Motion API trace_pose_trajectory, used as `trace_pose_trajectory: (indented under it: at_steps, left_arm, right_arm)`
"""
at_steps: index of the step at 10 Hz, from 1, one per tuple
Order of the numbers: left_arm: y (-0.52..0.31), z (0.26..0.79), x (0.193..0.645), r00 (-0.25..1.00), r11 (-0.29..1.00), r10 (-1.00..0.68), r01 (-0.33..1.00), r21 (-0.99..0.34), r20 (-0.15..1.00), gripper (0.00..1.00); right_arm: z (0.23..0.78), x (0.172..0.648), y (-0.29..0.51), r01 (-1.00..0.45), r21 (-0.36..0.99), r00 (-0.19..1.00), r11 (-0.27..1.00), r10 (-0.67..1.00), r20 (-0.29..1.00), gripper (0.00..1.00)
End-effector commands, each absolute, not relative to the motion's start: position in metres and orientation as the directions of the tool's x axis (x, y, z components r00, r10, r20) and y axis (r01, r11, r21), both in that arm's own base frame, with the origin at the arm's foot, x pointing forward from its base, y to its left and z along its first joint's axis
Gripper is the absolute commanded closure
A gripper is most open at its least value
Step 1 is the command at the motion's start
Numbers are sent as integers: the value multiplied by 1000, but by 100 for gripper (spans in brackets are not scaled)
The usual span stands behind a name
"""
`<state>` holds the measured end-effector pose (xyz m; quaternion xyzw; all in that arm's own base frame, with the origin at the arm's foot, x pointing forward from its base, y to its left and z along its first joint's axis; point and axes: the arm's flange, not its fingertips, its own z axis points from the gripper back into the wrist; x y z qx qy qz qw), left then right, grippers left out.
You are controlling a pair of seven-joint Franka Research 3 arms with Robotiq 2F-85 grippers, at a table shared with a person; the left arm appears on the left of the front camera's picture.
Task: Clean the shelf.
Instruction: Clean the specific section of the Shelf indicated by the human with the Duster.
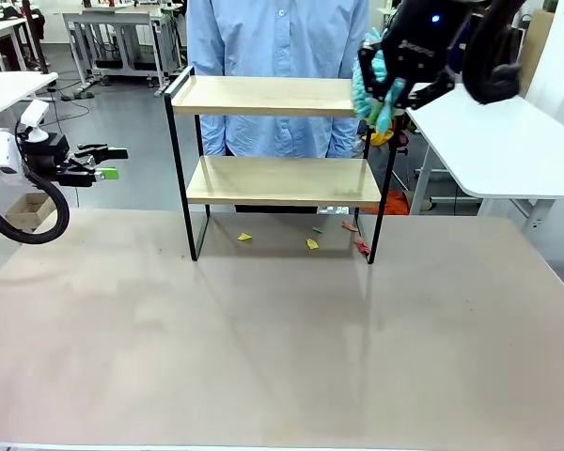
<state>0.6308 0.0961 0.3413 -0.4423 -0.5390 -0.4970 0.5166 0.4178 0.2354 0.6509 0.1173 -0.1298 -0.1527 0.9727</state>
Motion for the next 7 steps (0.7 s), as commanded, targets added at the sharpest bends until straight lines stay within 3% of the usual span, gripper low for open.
trace_pose_trajectory:
  at_steps: [1, 3, 4, 7]
  left_arm:
    - [95, 345, 630, -79, 114, -43, 990, 84, 996, 0]
    - [95, 345, 630, -79, 114, -43, 990, 84, 996, 0]
    - [95, 345, 630, -79, 114, -43, 990, 84, 996, 0]
    - [95, 345, 630, -79, 114, -43, 990, 84, 996, 0]
  right_arm:
    - [657, 405, 211, 290, 212, 911, 933, -337, 239, 87]
    - [676, 393, 219, 239, 277, 871, 931, -332, 364, 87]
    - [665, 407, 220, 270, 252, 913, 929, -330, 241, 87]
    - [672, 400, 225, 252, 266, 907, 930, -323, 269, 87]
